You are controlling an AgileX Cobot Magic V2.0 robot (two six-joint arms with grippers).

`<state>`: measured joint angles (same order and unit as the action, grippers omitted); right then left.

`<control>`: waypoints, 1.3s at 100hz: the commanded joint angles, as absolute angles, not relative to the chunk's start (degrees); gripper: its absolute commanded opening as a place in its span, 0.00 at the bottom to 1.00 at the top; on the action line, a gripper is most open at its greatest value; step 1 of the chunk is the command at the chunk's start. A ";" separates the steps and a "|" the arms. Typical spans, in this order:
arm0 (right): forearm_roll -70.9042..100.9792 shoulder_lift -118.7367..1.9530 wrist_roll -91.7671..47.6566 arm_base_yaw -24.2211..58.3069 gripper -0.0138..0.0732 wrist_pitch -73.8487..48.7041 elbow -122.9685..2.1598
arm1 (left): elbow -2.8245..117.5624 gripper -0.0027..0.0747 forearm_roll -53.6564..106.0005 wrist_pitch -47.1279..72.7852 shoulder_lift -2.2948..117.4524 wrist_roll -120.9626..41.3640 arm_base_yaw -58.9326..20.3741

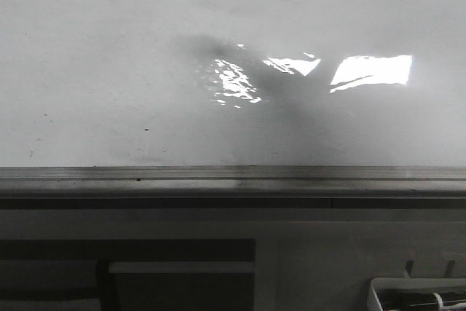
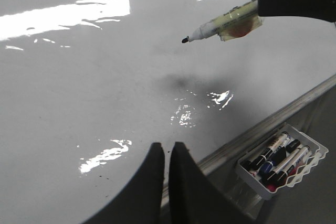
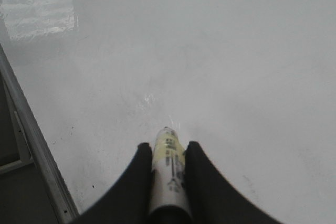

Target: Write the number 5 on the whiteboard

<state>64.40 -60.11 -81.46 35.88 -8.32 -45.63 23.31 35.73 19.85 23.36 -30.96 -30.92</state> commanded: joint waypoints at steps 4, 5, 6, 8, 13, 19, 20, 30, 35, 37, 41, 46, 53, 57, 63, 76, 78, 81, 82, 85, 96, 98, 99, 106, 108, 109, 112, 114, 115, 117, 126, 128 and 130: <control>64.59 -59.76 -81.37 34.89 0.09 -7.04 -47.74 | 24.41 0.01 38.78 15.71 23.44 -30.26 -30.85; 64.59 -59.74 -81.37 34.78 0.09 -7.17 -47.74 | 24.41 0.01 38.78 15.71 23.44 -30.26 -30.85; 64.45 -59.90 -81.37 34.53 0.09 -7.50 -47.74 | 24.41 0.01 38.78 15.71 23.44 -30.26 -30.85; 64.15 -59.89 -81.37 34.27 0.09 -8.42 -47.74 | 24.41 0.01 38.78 15.71 23.44 -30.26 -30.85; 62.03 -59.89 -81.37 33.02 0.09 -11.70 -47.74 | 24.41 0.01 38.78 15.71 23.44 -30.26 -30.85; 57.71 -59.53 -81.37 32.25 0.09 -18.70 -48.61 | 24.41 0.01 38.78 15.71 23.44 -30.26 -30.85; 56.25 -59.42 -81.37 32.01 0.09 -20.92 -48.78 | 24.41 0.01 38.78 15.71 23.44 -30.26 -30.85; 46.27 -58.14 -76.72 31.81 0.09 -33.41 -53.06 | 24.41 0.01 38.78 15.71 23.44 -30.26 -30.85; 39.70 -57.42 -71.04 31.81 0.09 -37.10 -56.02 | 24.41 0.01 38.78 15.71 23.44 -30.26 -30.85; 36.52 -57.15 -68.62 31.81 0.09 -38.42 -57.40 | 24.41 0.01 38.78 15.71 23.44 -30.26 -30.85; 30.38 -56.85 -63.81 31.81 0.09 -40.59 -59.76 | 24.41 0.01 38.78 15.71 23.55 -30.26 -30.85; 24.58 -56.42 -57.61 31.81 0.09 -41.87 -63.30 | 24.41 0.01 38.68 15.71 23.55 -30.37 -30.85; 21.22 -56.43 -47.96 31.81 0.09 -41.61 -66.23 | 24.41 0.01 38.55 15.71 23.55 -30.37 -30.85; 21.22 -56.43 -45.37 31.81 0.09 -41.36 -66.89 | 24.38 0.01 38.55 15.60 23.55 -30.37 -30.85; 21.44 -56.40 -42.54 32.02 0.10 -40.78 -66.78 | 24.14 0.01 38.55 15.22 23.55 -30.37 -30.85; 21.42 -56.86 -39.29 33.88 0.11 -35.53 -62.01 | 23.91 0.01 38.55 14.70 23.55 -30.37 -30.85; 21.30 -56.86 -39.29 34.18 0.11 -34.02 -60.73 | 23.91 0.01 38.55 14.59 23.55 -30.37 -30.85; 21.31 -56.86 -39.29 34.95 0.11 -31.69 -58.46 | 23.91 0.01 38.55 14.59 23.55 -30.37 -30.85; 21.31 -56.86 -39.29 35.12 0.11 -31.09 -57.99 | 23.91 0.01 38.55 14.46 23.55 -30.37 -30.85; 21.12 -56.75 -39.29 35.75 0.11 -28.01 -56.16 | 23.91 0.01 38.55 14.44 23.55 -30.37 -30.85; 18.34 -55.75 -39.98 39.18 0.11 -14.58 -48.43 | 23.91 0.01 38.55 14.36 23.55 -30.37 -30.85; 18.08 -55.74 -39.98 39.85 0.11 -11.37 -47.09 | 23.91 0.01 38.55 14.36 23.55 -30.37 -30.85; 18.08 -55.63 -39.98 40.06 0.11 -9.36 -46.69 | 23.91 0.01 38.55 14.36 23.55 -30.37 -30.85; 19.12 -55.61 -39.87 41.81 0.11 -2.14 -43.73 | 23.91 0.01 38.55 14.36 23.55 -30.37 -30.85; 19.10 -55.91 -39.87 42.24 0.11 -1.37 -43.16 | 23.91 0.01 38.55 14.36 23.55 -30.37 -30.85; 19.10 -56.07 -39.87 42.45 0.11 -0.76 -42.90 | 23.91 0.01 38.55 14.36 23.55 -30.37 -30.85; 19.10 -56.45 -39.87 42.69 0.11 0.00 -42.59 | 23.91 0.01 38.55 14.36 23.55 -30.37 -30.85; 19.10 -56.89 -39.87 42.69 0.11 -0.32 -42.62 | 23.91 0.01 38.55 14.36 23.55 -30.37 -30.85; 19.10 -57.06 -39.87 42.69 0.11 -0.48 -42.62 | 23.91 0.01 38.55 14.36 23.55 -30.37 -30.85; 19.10 -57.58 -39.87 42.69 0.11 -0.69 -42.62 | 23.91 0.01 38.55 14.36 23.55 -30.37 -30.85; 19.15 -59.88 -39.87 42.43 0.11 0.00 -42.62 | 23.91 0.01 38.55 14.32 23.55 -30.37 -30.85; 19.24 -60.39 -39.87 42.30 0.11 0.00 -42.62 | 23.91 0.01 38.55 14.23 23.55 -30.37 -30.85; 19.37 -60.83 -39.87 42.18 0.11 0.43 -42.62 | 23.91 0.01 38.55 14.23 23.55 -30.37 -30.85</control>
